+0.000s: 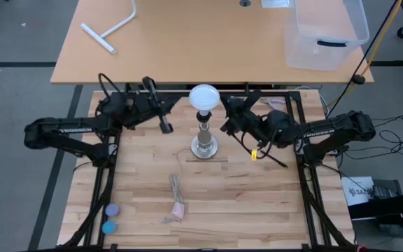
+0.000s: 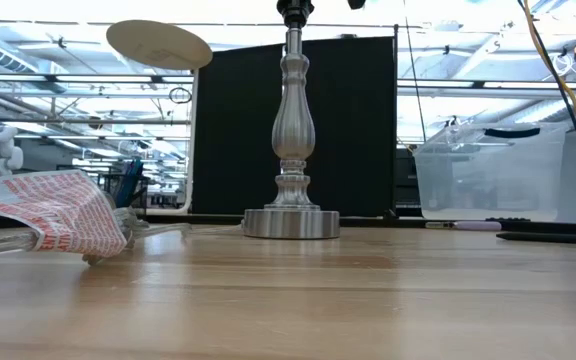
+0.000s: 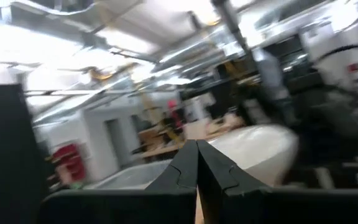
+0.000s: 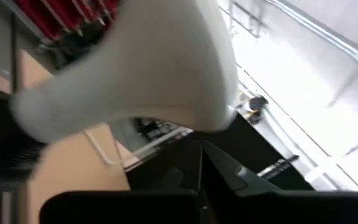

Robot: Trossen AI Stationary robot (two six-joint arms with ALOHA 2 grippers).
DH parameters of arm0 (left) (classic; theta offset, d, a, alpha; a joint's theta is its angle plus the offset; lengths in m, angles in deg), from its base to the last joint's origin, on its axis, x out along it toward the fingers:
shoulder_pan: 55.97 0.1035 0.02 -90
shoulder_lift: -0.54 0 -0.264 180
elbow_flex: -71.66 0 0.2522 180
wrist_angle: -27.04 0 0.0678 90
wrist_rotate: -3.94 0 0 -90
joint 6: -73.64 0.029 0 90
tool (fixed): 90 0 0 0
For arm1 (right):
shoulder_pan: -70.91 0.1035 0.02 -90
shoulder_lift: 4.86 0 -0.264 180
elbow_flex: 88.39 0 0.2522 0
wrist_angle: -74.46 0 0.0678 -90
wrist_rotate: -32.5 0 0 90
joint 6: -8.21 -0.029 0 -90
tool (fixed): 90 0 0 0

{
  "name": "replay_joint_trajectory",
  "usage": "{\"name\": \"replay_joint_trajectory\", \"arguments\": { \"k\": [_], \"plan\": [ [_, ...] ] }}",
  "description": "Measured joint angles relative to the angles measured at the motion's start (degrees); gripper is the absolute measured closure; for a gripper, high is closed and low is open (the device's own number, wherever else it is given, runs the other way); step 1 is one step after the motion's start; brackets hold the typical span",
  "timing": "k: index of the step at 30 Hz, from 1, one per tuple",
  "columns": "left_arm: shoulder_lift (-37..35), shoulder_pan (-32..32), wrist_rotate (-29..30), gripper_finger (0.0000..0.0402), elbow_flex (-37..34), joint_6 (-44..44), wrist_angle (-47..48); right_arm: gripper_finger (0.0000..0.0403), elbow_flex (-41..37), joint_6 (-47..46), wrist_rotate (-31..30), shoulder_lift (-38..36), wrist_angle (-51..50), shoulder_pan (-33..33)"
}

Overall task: Screw lightbulb
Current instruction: Insert the lightbulb into the lamp

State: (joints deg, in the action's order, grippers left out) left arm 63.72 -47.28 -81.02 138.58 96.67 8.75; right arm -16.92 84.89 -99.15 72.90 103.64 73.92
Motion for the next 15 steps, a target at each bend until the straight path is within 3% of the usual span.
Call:
{"name": "replay_joint_trajectory", "arguments": {
  "k": [8,15],
  "plan": [
    [0.24,-2.43,-1.42,0.0401,0.0,0.01,3.29,0.0403,0.0,2.41,5.36,-0.07,2.99,-1.56],
    [0.65,-0.57,-1.13,0.0401,0.0,-0.86,3.95,0.0403,0.0,2.03,5.78,-0.07,2.93,-0.8]
  ]
}}
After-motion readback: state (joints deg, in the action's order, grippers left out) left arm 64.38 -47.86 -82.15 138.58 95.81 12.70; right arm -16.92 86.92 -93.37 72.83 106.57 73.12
